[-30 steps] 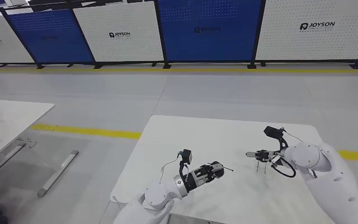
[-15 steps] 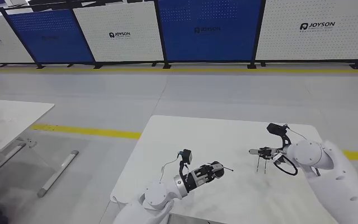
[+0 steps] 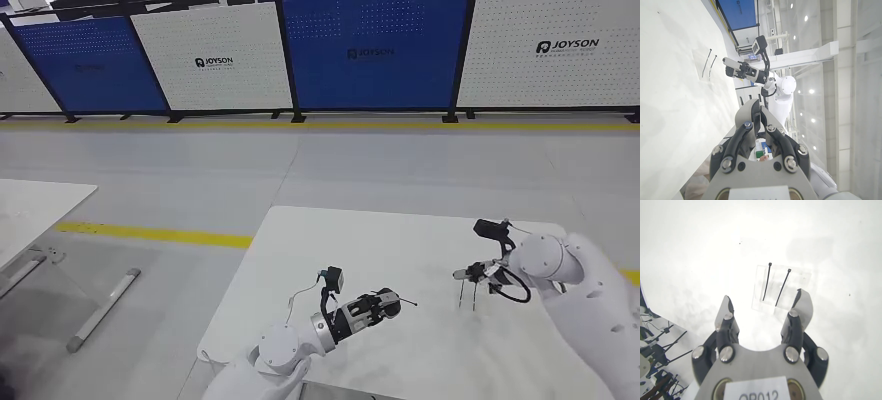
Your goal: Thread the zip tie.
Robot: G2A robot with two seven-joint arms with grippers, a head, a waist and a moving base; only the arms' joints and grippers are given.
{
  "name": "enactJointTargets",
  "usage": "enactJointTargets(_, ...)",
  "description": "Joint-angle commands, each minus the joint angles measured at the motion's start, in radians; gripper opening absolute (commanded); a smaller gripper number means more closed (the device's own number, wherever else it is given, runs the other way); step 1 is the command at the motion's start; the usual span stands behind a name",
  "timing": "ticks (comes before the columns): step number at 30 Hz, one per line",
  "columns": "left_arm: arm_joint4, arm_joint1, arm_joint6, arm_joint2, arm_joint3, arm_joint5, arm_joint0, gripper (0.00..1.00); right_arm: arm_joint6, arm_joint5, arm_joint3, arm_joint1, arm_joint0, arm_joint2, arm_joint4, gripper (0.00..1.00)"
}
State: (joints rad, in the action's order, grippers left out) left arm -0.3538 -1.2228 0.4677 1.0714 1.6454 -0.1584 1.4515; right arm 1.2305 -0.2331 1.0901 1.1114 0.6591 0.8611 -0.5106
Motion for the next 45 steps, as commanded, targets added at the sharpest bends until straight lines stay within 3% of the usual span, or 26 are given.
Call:
enactJointTargets(1, 0.0, 0.0, 0.0, 0.0, 0.0, 0.0, 0.0, 0.0, 0.003, -0.004, -0.019, 0.006, -0.01, -0.011, 0.0, 0.44)
enactJointTargets(21, 0.0, 0.0, 0.0, 0.0, 0.0, 0.0, 0.0, 0.0, 0.056, -0.062, -0.196, 0.066, -0.099, -0.092, -0.002, 0.38)
enactJointTargets(33, 0.0, 0.0, 0.0, 0.0, 0.0, 0.0, 0.0, 0.0, 0.063, -0.072, -0.34, 0.12, -0.162, -0.149, 0.012, 0.3)
enactJointTargets(40, 0.0, 0.0, 0.0, 0.0, 0.0, 0.0, 0.0, 0.0, 0.059, -0.067, -0.426, 0.157, -0.196, -0.182, 0.016, 0.31)
enactJointTargets(45, 0.0, 0.0, 0.0, 0.0, 0.0, 0.0, 0.0, 0.0, 0.053, -0.063, -0.48, 0.184, -0.217, -0.204, 0.019, 0.25)
